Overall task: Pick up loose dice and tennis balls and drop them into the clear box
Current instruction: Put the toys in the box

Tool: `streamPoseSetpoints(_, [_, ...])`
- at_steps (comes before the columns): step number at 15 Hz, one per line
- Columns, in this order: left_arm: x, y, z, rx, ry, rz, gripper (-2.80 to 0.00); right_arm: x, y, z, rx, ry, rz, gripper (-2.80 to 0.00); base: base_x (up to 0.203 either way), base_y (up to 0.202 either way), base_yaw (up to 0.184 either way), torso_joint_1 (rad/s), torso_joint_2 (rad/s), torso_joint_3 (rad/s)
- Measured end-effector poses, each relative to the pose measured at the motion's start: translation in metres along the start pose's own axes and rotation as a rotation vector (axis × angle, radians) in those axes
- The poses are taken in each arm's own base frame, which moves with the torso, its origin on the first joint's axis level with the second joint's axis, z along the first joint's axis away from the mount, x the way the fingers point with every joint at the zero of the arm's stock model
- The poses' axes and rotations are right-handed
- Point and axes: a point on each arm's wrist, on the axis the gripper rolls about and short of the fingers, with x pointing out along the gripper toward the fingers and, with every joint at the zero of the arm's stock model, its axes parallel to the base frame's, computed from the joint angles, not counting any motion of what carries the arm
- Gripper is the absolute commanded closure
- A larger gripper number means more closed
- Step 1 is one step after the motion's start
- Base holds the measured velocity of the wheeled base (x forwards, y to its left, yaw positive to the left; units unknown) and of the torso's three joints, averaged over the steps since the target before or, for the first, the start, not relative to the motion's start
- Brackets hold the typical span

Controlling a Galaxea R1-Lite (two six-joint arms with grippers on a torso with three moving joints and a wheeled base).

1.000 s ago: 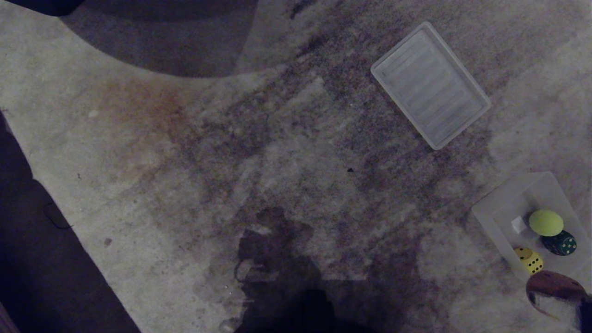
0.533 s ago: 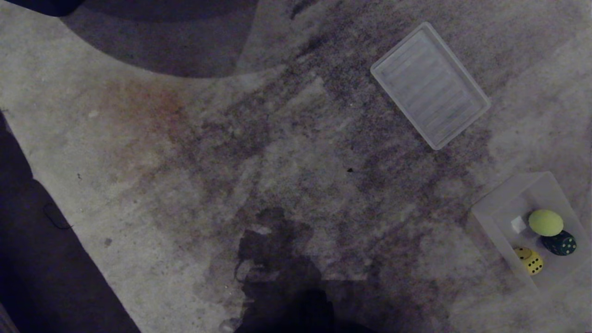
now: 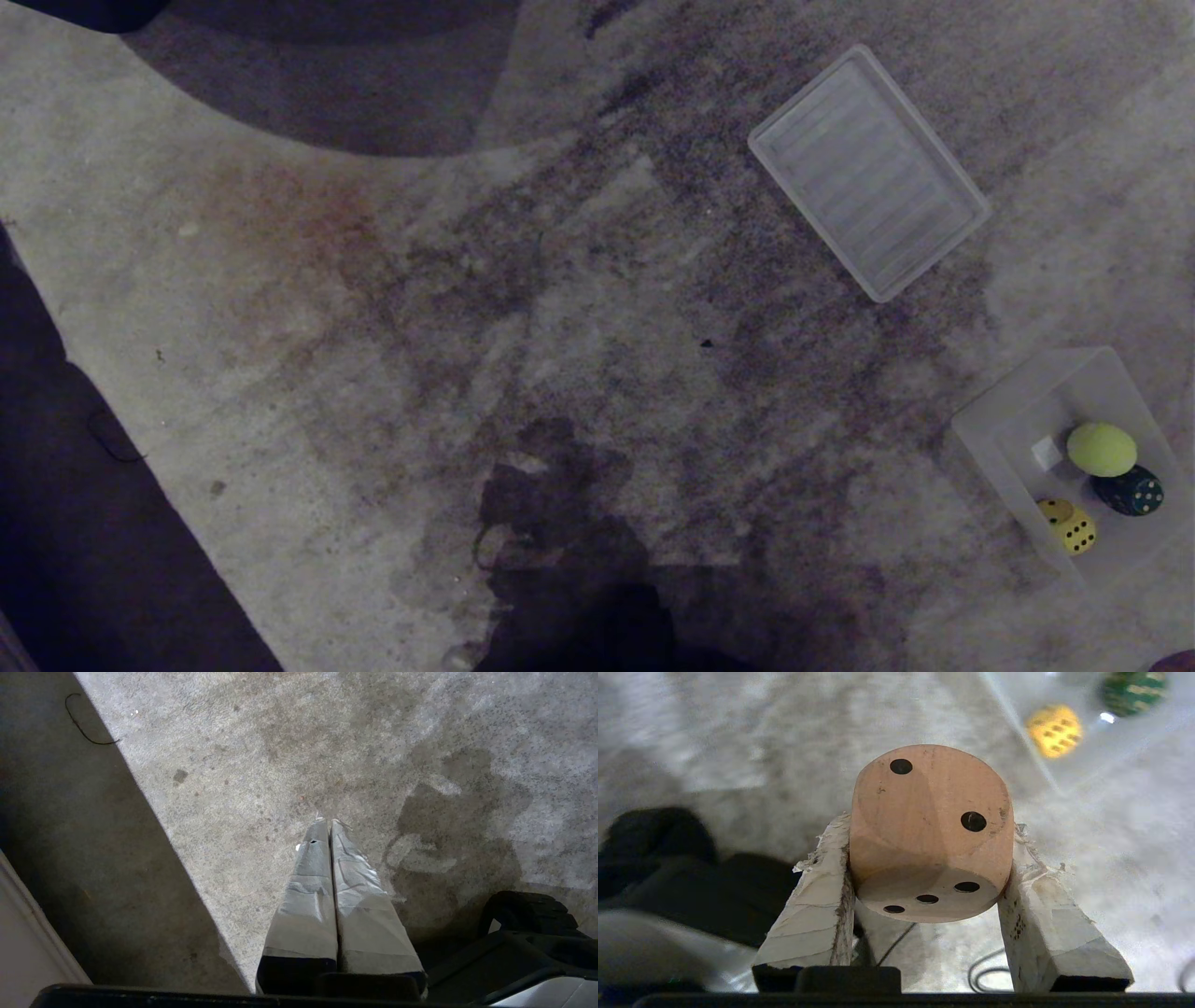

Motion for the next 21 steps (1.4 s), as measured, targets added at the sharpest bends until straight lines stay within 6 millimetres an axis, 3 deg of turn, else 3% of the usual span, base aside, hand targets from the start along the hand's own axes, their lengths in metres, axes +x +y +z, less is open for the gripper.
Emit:
streamPoseSetpoints(2, [0.0,0.0,0.0,0.0,0.0,0.0,0.0,-0.003,0.0,-0.002,-0.014,-0.03,0.067,0.0,0.0,0.0,0.0,0.0,0.0,0.0])
streamPoseSetpoints(8, [0.0,0.0,0.0,0.0,0.0,0.0,0.0,-0.018,-0.001,-0.009,-0.002,-0.23,0.059,0.0,0.0,0.0,0.0,0.0,0.0,0.0])
streamPoseSetpoints(21, [0.0,0.0,0.0,0.0,0.0,0.0,0.0,-0.021,-0.001,-0.01,-0.005,-0.272,0.057,0.0,0.0,0.0,0.0,0.0,0.0,0.0])
